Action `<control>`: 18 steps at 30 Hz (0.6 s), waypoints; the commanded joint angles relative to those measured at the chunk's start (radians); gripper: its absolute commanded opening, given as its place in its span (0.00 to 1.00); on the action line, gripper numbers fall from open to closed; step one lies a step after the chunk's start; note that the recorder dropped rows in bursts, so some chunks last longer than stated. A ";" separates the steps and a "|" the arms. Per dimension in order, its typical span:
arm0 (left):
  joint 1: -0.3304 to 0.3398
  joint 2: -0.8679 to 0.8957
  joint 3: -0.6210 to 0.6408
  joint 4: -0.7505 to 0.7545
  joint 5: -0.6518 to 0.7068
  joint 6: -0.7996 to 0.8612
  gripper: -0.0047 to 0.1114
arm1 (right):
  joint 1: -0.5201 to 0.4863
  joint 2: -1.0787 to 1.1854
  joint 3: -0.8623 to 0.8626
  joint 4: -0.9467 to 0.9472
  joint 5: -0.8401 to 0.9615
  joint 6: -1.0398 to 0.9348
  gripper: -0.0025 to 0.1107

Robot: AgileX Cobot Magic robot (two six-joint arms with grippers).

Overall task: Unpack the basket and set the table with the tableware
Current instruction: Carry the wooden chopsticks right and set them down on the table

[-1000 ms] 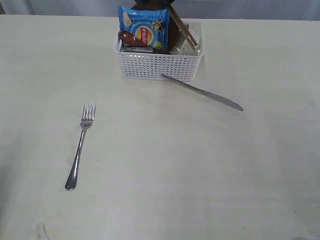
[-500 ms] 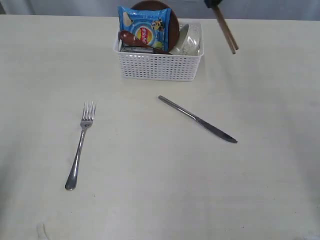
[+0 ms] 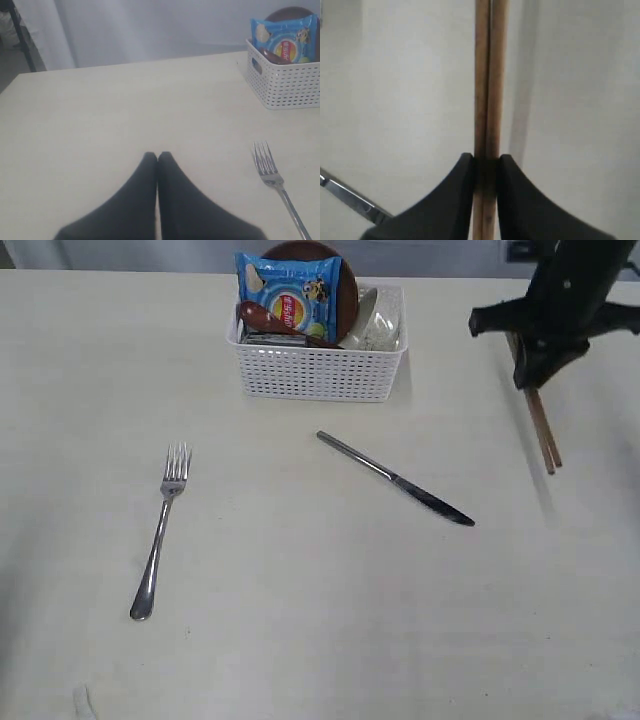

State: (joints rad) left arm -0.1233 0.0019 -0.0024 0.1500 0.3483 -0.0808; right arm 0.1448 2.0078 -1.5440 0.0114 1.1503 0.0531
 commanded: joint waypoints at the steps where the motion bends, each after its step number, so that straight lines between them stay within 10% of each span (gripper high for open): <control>1: -0.005 -0.002 0.002 -0.001 -0.001 -0.002 0.04 | -0.015 -0.015 0.164 0.046 -0.157 -0.023 0.02; 18: -0.005 -0.002 0.002 -0.001 -0.001 -0.002 0.04 | -0.015 0.028 0.320 0.044 -0.358 0.052 0.02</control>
State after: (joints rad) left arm -0.1233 0.0019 -0.0024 0.1500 0.3483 -0.0808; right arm 0.1362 2.0181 -1.2295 0.0610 0.8025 0.1044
